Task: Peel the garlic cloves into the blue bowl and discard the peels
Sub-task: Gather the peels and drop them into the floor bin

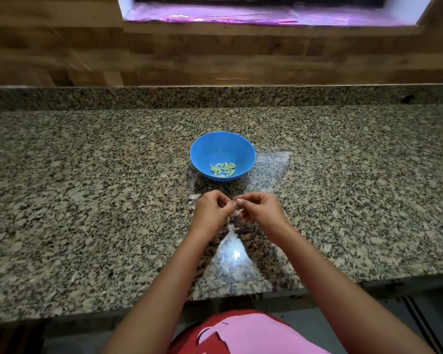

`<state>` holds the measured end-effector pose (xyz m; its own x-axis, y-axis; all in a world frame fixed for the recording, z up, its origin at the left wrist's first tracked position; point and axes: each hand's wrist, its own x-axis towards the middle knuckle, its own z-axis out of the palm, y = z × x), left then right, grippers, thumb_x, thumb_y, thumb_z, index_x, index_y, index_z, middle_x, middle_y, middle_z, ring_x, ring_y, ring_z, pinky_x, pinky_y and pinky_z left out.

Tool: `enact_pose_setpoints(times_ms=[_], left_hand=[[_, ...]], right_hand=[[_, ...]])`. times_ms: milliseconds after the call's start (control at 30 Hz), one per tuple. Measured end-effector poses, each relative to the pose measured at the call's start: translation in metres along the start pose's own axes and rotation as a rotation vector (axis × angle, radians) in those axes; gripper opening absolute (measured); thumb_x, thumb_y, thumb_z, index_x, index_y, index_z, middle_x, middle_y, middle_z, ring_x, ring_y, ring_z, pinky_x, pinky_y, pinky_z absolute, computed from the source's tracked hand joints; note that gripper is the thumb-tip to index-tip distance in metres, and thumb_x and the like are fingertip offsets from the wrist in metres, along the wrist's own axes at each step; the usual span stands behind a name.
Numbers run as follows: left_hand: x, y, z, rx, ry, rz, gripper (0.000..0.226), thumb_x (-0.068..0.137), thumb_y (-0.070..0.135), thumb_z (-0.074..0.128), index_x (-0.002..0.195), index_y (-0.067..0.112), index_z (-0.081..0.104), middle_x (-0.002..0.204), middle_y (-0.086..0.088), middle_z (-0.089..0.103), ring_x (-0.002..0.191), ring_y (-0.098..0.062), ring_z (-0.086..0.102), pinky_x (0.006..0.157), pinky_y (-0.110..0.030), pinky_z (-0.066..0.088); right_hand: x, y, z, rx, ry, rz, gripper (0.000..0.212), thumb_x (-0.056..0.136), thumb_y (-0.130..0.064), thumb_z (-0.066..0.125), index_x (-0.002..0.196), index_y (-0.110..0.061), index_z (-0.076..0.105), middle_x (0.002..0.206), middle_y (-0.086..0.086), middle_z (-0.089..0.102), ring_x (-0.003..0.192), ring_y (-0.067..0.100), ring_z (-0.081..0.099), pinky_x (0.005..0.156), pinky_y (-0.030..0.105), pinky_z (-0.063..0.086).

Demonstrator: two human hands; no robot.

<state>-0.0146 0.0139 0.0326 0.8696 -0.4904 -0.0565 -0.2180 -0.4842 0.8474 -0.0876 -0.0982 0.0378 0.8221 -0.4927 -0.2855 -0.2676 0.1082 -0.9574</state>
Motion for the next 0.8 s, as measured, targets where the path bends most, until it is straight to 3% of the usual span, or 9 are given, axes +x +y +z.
enact_pose_setpoints(times_ms=[67, 167, 300, 400, 467, 533, 600, 667, 800], left_hand=[[0.001, -0.003, 0.001, 0.061, 0.0, -0.004, 0.009, 0.087, 0.017, 0.062, 0.091, 0.01, 0.063, 0.085, 0.0, 0.062, 0.076, -0.013, 0.056, 0.066, -0.022, 0.042], [0.0, -0.003, 0.004, -0.025, -0.072, -0.004, 0.021, 0.089, 0.024, 0.062, 0.107, 0.013, 0.064, 0.096, 0.002, 0.066, 0.084, -0.01, 0.061, 0.072, -0.021, 0.048], [0.0, 0.001, 0.006, -0.104, -0.034, 0.015, 0.011, 0.09, 0.024, 0.062, 0.091, 0.014, 0.066, 0.074, 0.006, 0.063, 0.067, -0.006, 0.057, 0.058, -0.018, 0.043], [0.002, 0.001, 0.009, -0.109, -0.054, -0.051, 0.012, 0.092, 0.02, 0.059, 0.086, 0.01, 0.063, 0.067, 0.005, 0.059, 0.061, -0.008, 0.053, 0.058, -0.024, 0.044], [0.001, 0.005, 0.01, -0.343, -0.123, -0.174, 0.015, 0.094, 0.015, 0.055, 0.083, 0.007, 0.061, 0.067, 0.0, 0.057, 0.059, -0.011, 0.05, 0.059, -0.028, 0.045], [-0.001, 0.009, 0.01, -0.534, -0.179, -0.239, 0.018, 0.095, 0.009, 0.051, 0.079, 0.006, 0.058, 0.066, -0.002, 0.054, 0.057, -0.01, 0.048, 0.055, -0.022, 0.044], [-0.002, 0.007, 0.009, -0.489, -0.183, -0.205, 0.017, 0.095, 0.008, 0.051, 0.08, 0.007, 0.059, 0.067, -0.002, 0.057, 0.058, -0.01, 0.05, 0.057, -0.022, 0.046], [-0.001, 0.003, 0.008, -0.347, -0.151, -0.148, 0.012, 0.094, 0.013, 0.055, 0.084, 0.009, 0.062, 0.073, -0.004, 0.062, 0.065, -0.013, 0.055, 0.064, -0.031, 0.051], [0.001, -0.001, 0.01, -0.299, -0.111, -0.12, 0.009, 0.093, 0.015, 0.056, 0.088, 0.011, 0.063, 0.077, -0.002, 0.064, 0.07, -0.014, 0.059, 0.071, -0.035, 0.054]], right_hand=[[0.002, -0.001, -0.003, 0.045, 0.023, 0.023, 0.006, 0.088, 0.001, 0.06, 0.088, -0.001, 0.065, 0.075, 0.011, 0.068, 0.051, 0.011, 0.057, 0.046, 0.02, 0.047], [0.005, -0.001, -0.004, 0.131, 0.027, 0.055, 0.004, 0.087, 0.003, 0.06, 0.086, 0.0, 0.063, 0.074, 0.013, 0.067, 0.049, 0.012, 0.057, 0.044, 0.02, 0.048], [0.003, -0.002, -0.003, 0.163, -0.001, 0.061, 0.002, 0.086, 0.001, 0.062, 0.085, -0.001, 0.063, 0.072, 0.01, 0.063, 0.049, 0.011, 0.054, 0.043, 0.019, 0.046], [0.0, 0.001, 0.0, -0.121, 0.077, -0.084, 0.009, 0.089, -0.004, 0.059, 0.083, -0.008, 0.064, 0.071, 0.006, 0.061, 0.053, 0.01, 0.051, 0.048, 0.025, 0.05], [-0.001, 0.004, 0.003, -0.352, 0.158, -0.237, 0.012, 0.091, -0.005, 0.056, 0.085, -0.012, 0.064, 0.074, 0.001, 0.063, 0.058, 0.007, 0.053, 0.055, 0.03, 0.053], [-0.002, 0.006, 0.006, -0.336, 0.185, -0.254, 0.014, 0.091, -0.002, 0.053, 0.087, -0.01, 0.065, 0.078, 0.003, 0.065, 0.063, 0.011, 0.058, 0.057, 0.031, 0.053], [-0.001, 0.008, 0.005, -0.329, 0.159, -0.232, 0.014, 0.091, -0.003, 0.053, 0.09, -0.009, 0.065, 0.085, 0.009, 0.068, 0.071, 0.019, 0.063, 0.065, 0.037, 0.056], [-0.001, 0.01, 0.004, -0.42, 0.13, -0.259, 0.012, 0.092, -0.007, 0.053, 0.093, -0.009, 0.066, 0.091, 0.011, 0.068, 0.079, 0.024, 0.065, 0.073, 0.042, 0.056], [-0.002, 0.007, 0.002, -0.479, 0.109, -0.264, 0.014, 0.094, -0.013, 0.053, 0.098, -0.007, 0.065, 0.093, 0.01, 0.067, 0.083, 0.024, 0.065, 0.077, 0.044, 0.055]])
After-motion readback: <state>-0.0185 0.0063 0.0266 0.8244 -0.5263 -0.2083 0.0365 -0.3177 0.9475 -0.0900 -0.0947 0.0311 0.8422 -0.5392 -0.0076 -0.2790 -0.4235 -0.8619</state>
